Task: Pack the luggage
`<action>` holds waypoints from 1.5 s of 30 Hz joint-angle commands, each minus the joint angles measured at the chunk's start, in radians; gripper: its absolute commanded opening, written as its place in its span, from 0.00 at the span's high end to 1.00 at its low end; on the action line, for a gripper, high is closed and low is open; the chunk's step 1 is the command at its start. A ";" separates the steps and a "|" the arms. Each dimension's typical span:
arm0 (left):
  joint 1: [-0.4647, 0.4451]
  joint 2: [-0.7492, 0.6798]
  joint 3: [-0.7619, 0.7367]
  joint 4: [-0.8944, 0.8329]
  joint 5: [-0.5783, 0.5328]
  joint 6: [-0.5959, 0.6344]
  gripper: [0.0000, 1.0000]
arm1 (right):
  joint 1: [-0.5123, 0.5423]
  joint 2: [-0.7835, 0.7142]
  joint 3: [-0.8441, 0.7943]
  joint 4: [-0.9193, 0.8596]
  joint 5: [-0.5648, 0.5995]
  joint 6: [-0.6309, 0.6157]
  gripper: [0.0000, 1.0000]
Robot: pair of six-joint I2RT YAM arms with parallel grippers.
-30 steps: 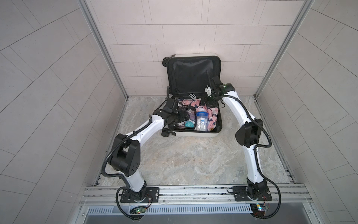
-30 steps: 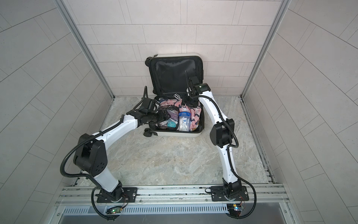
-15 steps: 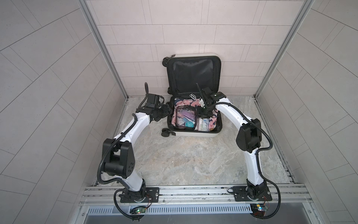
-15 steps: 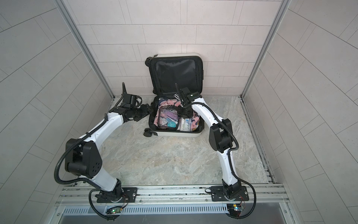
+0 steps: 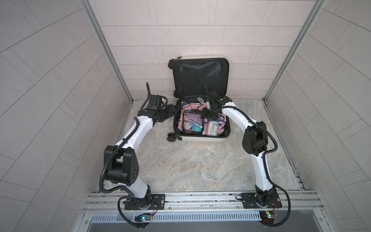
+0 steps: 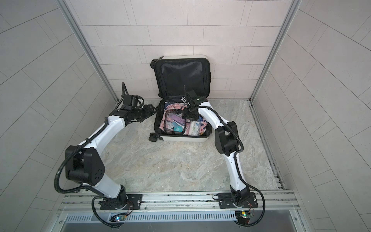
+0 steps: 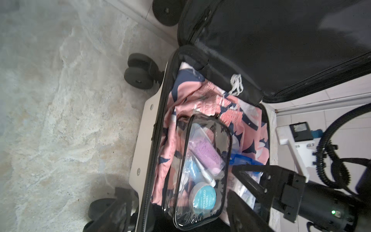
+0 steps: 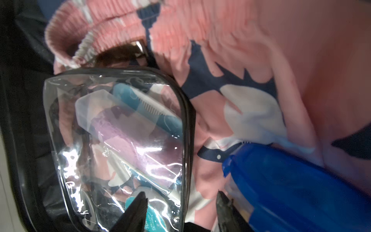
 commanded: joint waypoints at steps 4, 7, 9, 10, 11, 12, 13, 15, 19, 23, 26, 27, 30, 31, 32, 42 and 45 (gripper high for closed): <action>0.022 -0.004 0.187 0.163 -0.004 0.072 0.19 | -0.007 -0.082 0.144 -0.086 0.011 -0.046 0.24; 0.034 0.007 0.238 0.238 0.022 0.095 0.17 | -0.008 -0.106 0.213 -0.130 0.025 -0.072 0.21; 0.052 0.021 0.282 0.268 0.049 0.091 0.15 | -0.010 -0.127 0.262 -0.166 0.051 -0.100 0.20; 0.060 0.029 0.305 0.281 0.069 0.087 0.15 | -0.011 -0.139 0.284 -0.181 0.063 -0.114 0.19; 0.071 0.034 0.321 0.298 0.083 0.083 0.14 | -0.015 -0.150 0.301 -0.194 0.077 -0.127 0.19; 0.076 0.036 0.327 0.328 0.096 0.075 0.12 | -0.018 -0.166 0.317 -0.209 0.095 -0.147 0.18; 0.083 0.036 0.321 0.371 0.115 0.066 0.09 | -0.022 -0.183 0.326 -0.215 0.116 -0.169 0.17; 0.097 0.031 0.287 0.486 0.134 0.019 0.00 | -0.029 -0.224 0.325 -0.213 0.176 -0.192 0.16; 0.124 0.041 0.239 0.690 0.210 -0.029 0.00 | -0.051 -0.294 0.322 -0.187 0.284 -0.226 0.11; 0.126 0.027 0.178 0.803 0.136 -0.079 0.00 | -0.106 -0.346 0.307 -0.153 0.334 -0.188 0.08; 0.138 0.056 0.199 0.795 0.115 -0.081 0.00 | -0.142 -0.392 0.256 -0.111 0.325 -0.169 0.07; 0.141 0.076 0.234 0.733 0.102 -0.077 0.00 | -0.146 -0.412 0.225 -0.087 0.341 -0.169 0.07; 0.144 0.144 0.302 0.683 0.093 -0.067 0.00 | -0.162 -0.478 0.122 -0.010 0.376 -0.173 0.00; 0.143 0.167 0.327 0.655 0.087 -0.060 0.00 | -0.181 -0.488 0.108 -0.008 0.319 -0.174 0.00; 0.144 0.194 0.357 0.628 0.086 -0.038 0.00 | -0.203 -0.499 0.093 -0.012 0.268 -0.154 0.00; 0.111 0.415 0.608 0.424 -0.068 0.292 0.18 | -0.256 -0.580 -0.162 0.074 0.020 -0.087 0.14; 0.097 0.488 0.683 0.437 -0.075 0.344 0.21 | -0.250 -0.598 -0.251 0.086 -0.036 -0.071 0.15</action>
